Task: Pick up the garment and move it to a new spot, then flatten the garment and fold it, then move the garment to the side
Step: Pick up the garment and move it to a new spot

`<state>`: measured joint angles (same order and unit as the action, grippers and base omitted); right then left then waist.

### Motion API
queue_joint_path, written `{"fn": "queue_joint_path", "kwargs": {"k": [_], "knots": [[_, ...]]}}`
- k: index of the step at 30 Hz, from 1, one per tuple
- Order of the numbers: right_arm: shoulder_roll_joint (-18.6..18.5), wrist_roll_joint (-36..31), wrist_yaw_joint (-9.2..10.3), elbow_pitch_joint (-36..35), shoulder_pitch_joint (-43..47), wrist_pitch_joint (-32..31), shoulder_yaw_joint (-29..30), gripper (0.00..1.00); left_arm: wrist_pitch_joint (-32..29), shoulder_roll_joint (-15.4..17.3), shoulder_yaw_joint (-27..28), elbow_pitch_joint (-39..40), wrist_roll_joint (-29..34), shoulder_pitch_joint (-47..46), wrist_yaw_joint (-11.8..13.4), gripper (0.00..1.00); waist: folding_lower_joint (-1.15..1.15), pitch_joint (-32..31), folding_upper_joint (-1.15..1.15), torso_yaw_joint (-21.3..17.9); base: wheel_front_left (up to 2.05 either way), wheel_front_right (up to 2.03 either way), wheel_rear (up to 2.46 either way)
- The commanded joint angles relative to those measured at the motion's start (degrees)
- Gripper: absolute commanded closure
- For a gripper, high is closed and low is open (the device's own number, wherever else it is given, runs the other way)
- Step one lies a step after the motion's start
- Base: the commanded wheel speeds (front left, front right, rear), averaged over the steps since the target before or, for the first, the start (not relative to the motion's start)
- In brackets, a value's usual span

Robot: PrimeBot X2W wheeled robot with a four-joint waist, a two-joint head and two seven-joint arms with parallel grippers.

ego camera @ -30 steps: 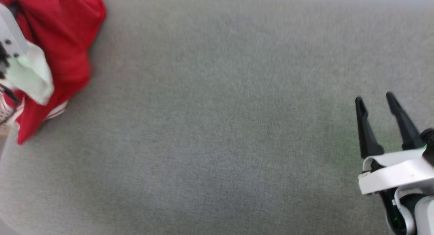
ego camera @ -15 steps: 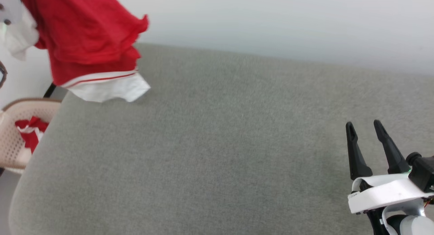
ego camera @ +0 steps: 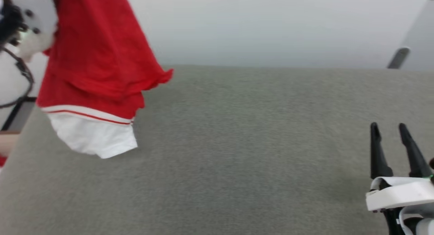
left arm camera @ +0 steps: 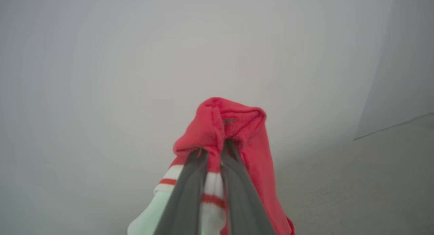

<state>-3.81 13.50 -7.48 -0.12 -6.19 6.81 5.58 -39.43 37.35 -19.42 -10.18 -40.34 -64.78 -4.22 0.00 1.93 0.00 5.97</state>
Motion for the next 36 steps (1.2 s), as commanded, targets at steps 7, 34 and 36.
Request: {"fn": "queue_joint_path", "kwargs": {"k": [7,34,36], "knots": [[0.6,-1.0,-0.02,0.8,-0.3,1.4,4.6,0.0,-5.9,-1.9,-2.8,12.0,-0.8,1.6,3.2,1.0,0.0,2.8,0.0,-9.4,0.0,0.0,0.0],[1.0,4.1,-0.02,9.9,-6.3,7.6,2.6,0.0,-4.3,-3.9,-11.8,1.0,-2.2,20.8,3.1,1.0,0.0,14.5,0.0,-19.1,0.0,0.0,0.0],[1.0,4.2,-0.02,10.2,-6.6,7.8,2.3,0.0,-3.5,-3.9,-12.0,-1.4,-2.3,21.1,2.2,1.0,0.0,15.0,0.0,-19.1,0.0,0.0,0.0]]}}
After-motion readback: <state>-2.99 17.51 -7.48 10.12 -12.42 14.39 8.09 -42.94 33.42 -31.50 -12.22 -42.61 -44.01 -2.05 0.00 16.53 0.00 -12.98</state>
